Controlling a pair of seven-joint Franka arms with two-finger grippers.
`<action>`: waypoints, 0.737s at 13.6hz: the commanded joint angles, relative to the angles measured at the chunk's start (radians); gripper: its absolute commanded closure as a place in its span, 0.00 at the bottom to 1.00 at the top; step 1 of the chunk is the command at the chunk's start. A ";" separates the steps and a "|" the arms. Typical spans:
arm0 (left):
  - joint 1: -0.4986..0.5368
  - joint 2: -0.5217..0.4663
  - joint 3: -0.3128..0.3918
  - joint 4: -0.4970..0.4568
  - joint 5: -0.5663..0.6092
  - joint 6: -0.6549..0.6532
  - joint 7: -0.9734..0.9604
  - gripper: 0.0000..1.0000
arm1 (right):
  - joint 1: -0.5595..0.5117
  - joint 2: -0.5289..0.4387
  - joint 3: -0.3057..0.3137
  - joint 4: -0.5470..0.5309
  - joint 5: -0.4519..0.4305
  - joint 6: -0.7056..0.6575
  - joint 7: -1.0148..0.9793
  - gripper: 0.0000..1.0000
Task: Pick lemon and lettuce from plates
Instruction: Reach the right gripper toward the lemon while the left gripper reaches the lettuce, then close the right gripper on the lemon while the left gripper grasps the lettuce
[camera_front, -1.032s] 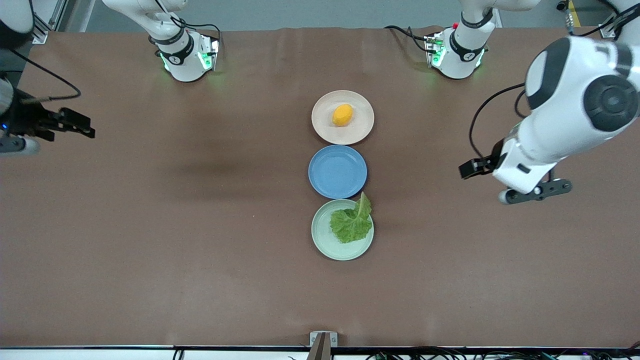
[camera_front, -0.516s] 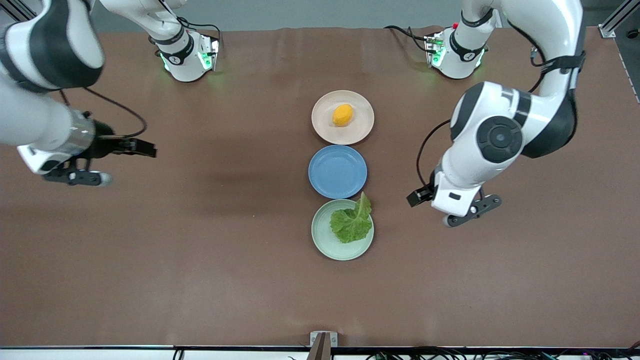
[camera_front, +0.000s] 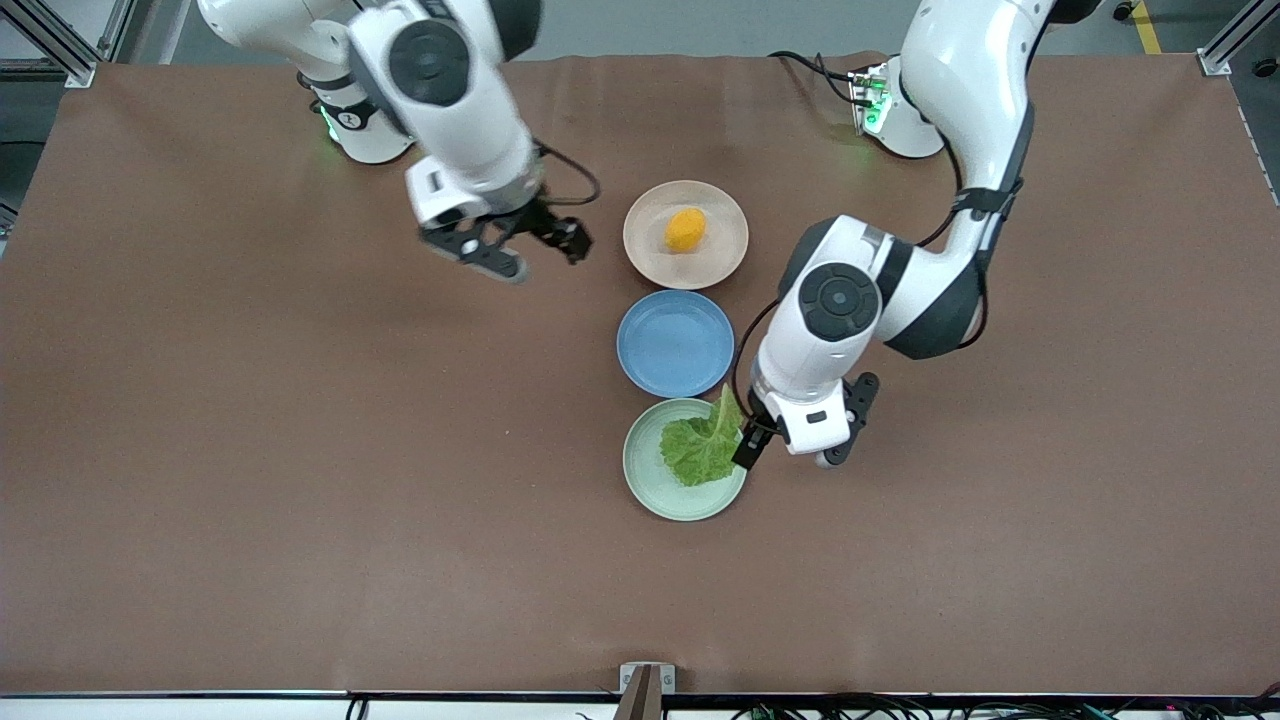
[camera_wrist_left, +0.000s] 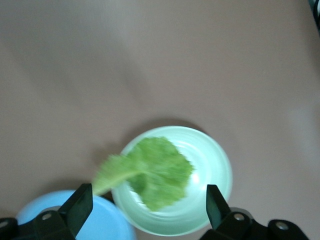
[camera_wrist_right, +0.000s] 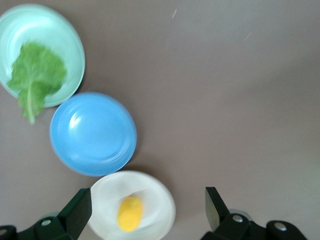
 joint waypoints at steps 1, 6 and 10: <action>-0.033 0.077 0.007 0.044 -0.029 0.118 -0.247 0.00 | 0.132 0.074 -0.019 -0.053 0.008 0.151 0.132 0.00; -0.063 0.178 0.002 0.038 -0.046 0.229 -0.405 0.00 | 0.316 0.258 -0.022 -0.052 -0.061 0.340 0.348 0.00; -0.079 0.224 0.002 0.036 -0.046 0.231 -0.403 0.00 | 0.373 0.324 -0.022 -0.052 -0.099 0.394 0.460 0.00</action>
